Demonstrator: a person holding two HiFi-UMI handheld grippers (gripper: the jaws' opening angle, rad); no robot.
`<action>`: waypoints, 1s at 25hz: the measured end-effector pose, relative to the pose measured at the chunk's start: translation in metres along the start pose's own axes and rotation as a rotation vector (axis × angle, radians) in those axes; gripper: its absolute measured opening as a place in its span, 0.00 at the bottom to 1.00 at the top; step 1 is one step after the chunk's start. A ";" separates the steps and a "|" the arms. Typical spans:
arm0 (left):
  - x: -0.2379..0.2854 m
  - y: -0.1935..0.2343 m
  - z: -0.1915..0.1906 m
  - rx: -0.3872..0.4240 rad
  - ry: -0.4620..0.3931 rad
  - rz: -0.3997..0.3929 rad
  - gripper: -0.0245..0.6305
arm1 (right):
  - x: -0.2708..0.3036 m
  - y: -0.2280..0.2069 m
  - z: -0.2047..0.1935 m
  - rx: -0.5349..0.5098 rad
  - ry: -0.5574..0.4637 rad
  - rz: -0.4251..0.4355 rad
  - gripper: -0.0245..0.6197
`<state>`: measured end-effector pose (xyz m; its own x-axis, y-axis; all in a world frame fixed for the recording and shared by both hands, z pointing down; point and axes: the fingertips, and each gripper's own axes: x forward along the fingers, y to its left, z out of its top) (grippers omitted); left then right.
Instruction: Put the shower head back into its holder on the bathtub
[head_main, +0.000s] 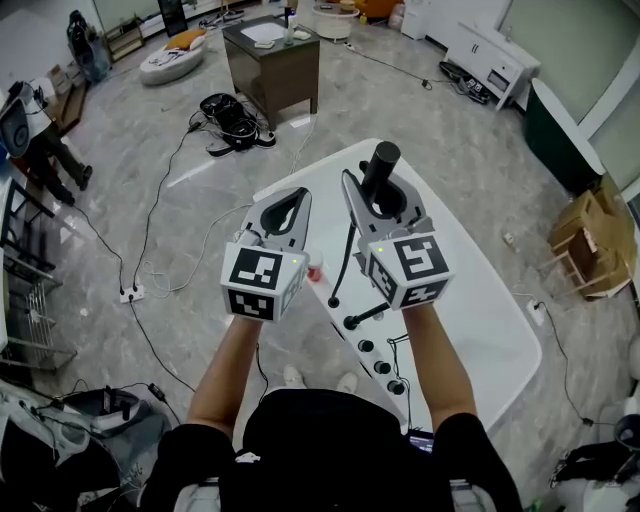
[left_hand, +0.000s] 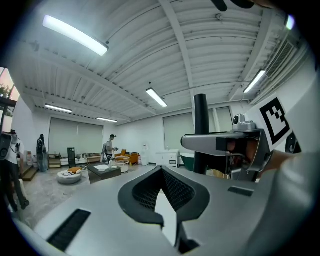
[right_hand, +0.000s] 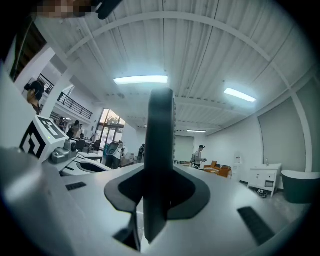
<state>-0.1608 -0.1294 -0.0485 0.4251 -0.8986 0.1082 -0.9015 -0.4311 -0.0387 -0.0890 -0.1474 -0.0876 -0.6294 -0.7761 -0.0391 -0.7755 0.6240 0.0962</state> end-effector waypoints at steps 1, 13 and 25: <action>0.001 0.001 -0.002 -0.007 0.009 -0.002 0.06 | 0.002 -0.001 -0.003 0.005 0.009 -0.001 0.21; 0.006 -0.011 -0.079 -0.074 0.101 0.006 0.06 | -0.012 0.001 -0.096 0.067 0.137 0.000 0.21; 0.005 -0.013 -0.181 -0.138 0.203 -0.008 0.06 | -0.015 0.024 -0.208 0.132 0.287 0.000 0.21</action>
<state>-0.1619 -0.1141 0.1326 0.4193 -0.8546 0.3064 -0.9069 -0.4099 0.0977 -0.0878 -0.1397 0.1218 -0.6038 -0.7585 0.2450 -0.7873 0.6157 -0.0341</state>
